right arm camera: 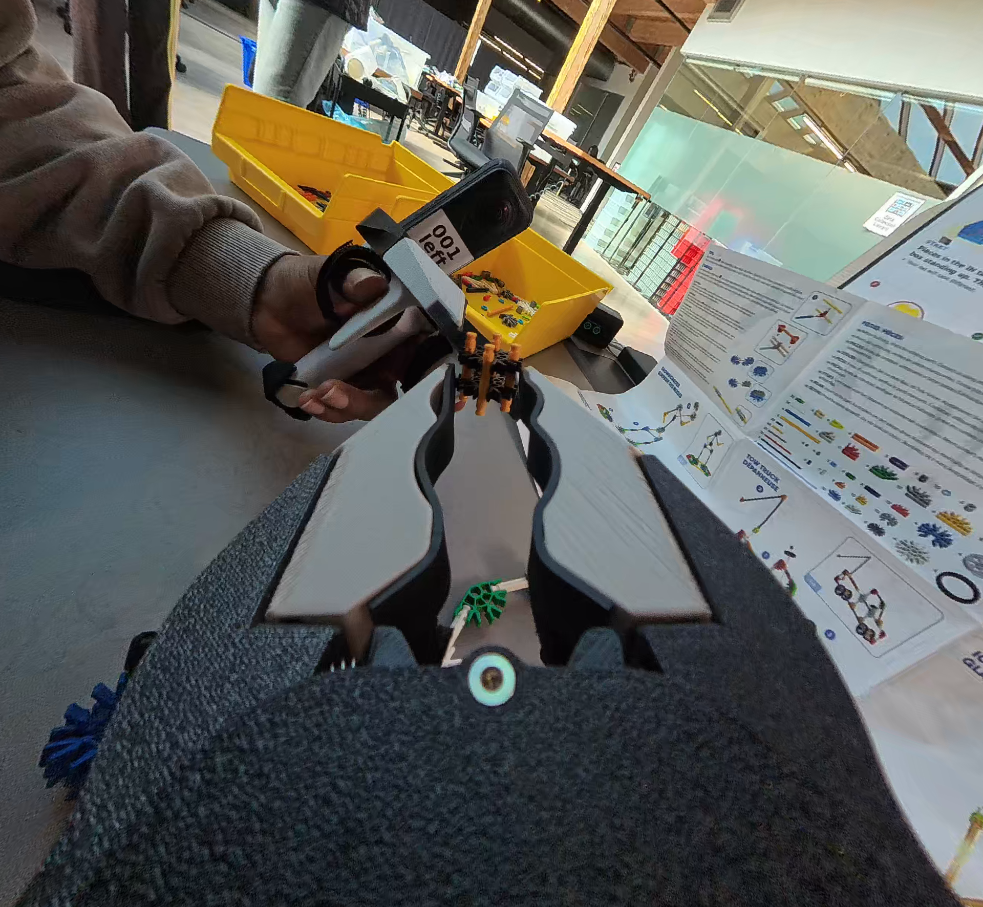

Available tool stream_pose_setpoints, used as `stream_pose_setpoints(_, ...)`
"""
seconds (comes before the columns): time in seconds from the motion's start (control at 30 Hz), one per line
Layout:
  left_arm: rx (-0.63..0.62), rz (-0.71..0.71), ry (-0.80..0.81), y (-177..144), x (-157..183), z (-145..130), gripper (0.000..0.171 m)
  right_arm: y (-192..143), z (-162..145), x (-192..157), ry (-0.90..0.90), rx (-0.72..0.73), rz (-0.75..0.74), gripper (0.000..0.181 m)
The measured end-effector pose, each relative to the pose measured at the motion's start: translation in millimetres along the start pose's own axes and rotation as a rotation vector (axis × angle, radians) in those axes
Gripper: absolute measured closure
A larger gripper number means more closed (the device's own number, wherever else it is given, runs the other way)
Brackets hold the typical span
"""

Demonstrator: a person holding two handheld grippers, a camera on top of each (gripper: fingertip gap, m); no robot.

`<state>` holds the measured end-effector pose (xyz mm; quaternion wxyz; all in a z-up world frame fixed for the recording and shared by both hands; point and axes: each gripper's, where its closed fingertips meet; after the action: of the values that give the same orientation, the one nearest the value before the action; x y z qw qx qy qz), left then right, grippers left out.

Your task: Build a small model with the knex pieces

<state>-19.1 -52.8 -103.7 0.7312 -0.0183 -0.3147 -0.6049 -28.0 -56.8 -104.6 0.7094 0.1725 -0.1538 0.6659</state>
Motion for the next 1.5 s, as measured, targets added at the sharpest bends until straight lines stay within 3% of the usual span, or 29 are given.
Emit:
stream_pose_setpoints(0.3, 0.029, -0.133, -0.279, 4, 6, -8, 0.136, -2, -1, -9, -0.293, 0.001, -0.023, 0.159)
stream_pose_setpoints(0.53, 0.013, -0.101, -0.275, 2, 3, -9, 0.146, 1, -7, -9, -0.472, -0.009, -0.086, 0.159)
stream_pose_setpoints(0.67, -0.085, 0.012, -0.119, -2, -4, -12, 0.146, 3, -17, -8, -0.324, -0.045, -0.054, 0.158)
stream_pose_setpoints(0.8, -0.266, 0.189, 0.203, -11, -14, -15, 0.146, -3, -19, -14, 0.178, -0.101, 0.180, 0.135)
stream_pose_setpoints(0.9, -0.406, 0.288, 0.460, -17, -19, -18, 0.146, -4, -16, -8, 0.408, -0.115, 0.238, 0.133)
stream_pose_setpoints(0.97, -0.479, 0.316, 0.565, -17, -19, -23, 0.145, -3, -17, -3, 0.440, -0.118, 0.212, 0.138)
stream_pose_setpoints(1.17, -0.539, 0.312, 0.712, -6, -11, -31, 0.145, -5, -17, -16, 0.404, -0.133, 0.264, 0.148)
stream_pose_setpoints(1.27, -0.535, 0.314, 0.710, -5, -11, -30, 0.145, -6, -17, -14, 0.420, -0.143, 0.269, 0.160)
stream_pose_setpoints(1.5, -0.488, 0.276, 0.695, -1, -5, -29, 0.145, -9, -11, -13, 0.451, -0.110, 0.293, 0.162)
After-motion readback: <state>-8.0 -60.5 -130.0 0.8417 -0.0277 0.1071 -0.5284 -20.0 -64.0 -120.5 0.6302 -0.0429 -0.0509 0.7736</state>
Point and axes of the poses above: each gripper's, where its closed fingertips meet, y out along the fingers, z out of its top, x = y × z across the jaws, and after that the axes turned 12 degrees about -z, right-handed
